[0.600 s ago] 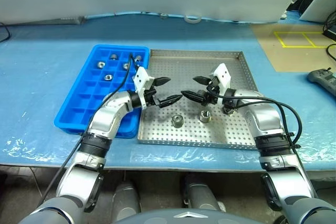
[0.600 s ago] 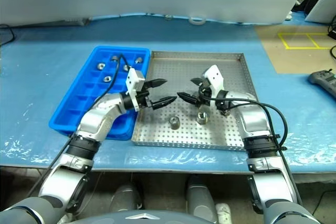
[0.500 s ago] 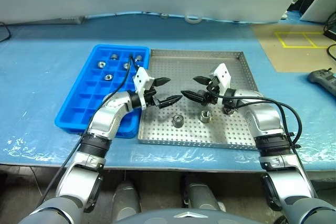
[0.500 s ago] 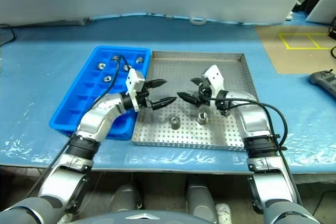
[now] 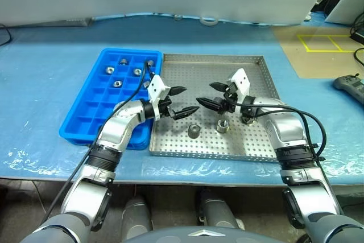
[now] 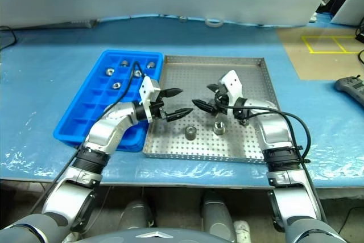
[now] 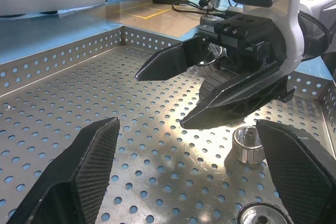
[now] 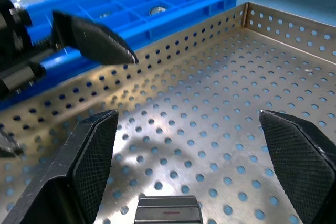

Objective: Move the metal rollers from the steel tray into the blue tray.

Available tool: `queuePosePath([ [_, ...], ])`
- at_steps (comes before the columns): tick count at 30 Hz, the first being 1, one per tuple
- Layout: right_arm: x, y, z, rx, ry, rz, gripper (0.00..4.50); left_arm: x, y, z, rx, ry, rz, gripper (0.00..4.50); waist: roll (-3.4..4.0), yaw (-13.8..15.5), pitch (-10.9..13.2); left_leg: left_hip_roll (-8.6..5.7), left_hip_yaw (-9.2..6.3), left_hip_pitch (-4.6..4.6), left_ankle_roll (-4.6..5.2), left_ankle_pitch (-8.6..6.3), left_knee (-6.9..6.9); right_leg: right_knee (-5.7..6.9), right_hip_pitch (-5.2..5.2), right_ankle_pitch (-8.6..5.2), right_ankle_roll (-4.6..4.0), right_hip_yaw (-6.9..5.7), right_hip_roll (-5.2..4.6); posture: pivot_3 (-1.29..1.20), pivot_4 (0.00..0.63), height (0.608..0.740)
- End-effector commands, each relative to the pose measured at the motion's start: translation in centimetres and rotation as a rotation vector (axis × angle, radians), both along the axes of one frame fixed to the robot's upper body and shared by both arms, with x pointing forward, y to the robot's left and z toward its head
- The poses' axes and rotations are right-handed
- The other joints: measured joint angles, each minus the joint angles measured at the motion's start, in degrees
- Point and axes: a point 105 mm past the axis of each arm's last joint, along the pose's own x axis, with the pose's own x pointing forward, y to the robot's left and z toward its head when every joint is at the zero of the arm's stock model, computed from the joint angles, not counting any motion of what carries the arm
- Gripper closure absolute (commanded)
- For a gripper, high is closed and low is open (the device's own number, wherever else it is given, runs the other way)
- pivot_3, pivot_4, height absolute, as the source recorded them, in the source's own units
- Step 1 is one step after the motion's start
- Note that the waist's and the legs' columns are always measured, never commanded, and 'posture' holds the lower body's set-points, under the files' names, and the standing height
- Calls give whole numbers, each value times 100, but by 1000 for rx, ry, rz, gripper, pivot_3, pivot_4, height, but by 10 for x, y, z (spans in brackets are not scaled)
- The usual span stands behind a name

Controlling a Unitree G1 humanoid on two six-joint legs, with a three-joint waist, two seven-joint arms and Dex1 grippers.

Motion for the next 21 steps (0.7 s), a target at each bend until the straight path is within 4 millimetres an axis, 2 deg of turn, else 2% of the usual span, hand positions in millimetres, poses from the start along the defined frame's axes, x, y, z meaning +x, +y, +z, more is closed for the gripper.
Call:
queuePosePath([
  [1,1,3,39,196,-30,11,11,-2,-2,7,-14,-34,-15,0,0,0,0,0,0,0,0,0,0,0,0,0,0,0,0,-438,150,740],
  [7,-4,9,59,377,34,56,11,0,-5,11,-68,-22,-9,0,0,9,0,0,0,0,-1,1,0,1,0,0,-1,0,0,-443,150,740],
  [10,-8,13,62,415,59,78,11,-1,-7,8,-57,-21,-15,0,0,8,0,0,0,0,-2,1,-2,0,0,0,0,0,0,-443,150,740],
  [13,-14,18,62,433,76,109,589,-1,-7,9,-62,-22,-13,0,0,8,0,0,0,0,-5,3,-2,0,0,1,0,0,0,-443,150,740],
  [17,-16,20,66,454,77,117,1898,-1,6,22,-134,-14,21,0,0,8,0,0,0,0,-6,3,-2,0,0,0,0,-1,-1,-441,150,740],
  [21,-12,17,67,465,76,101,3221,2,39,32,-181,-26,126,0,0,-4,0,1,0,2,-12,6,-4,0,-1,0,0,0,1,-419,150,740],
])
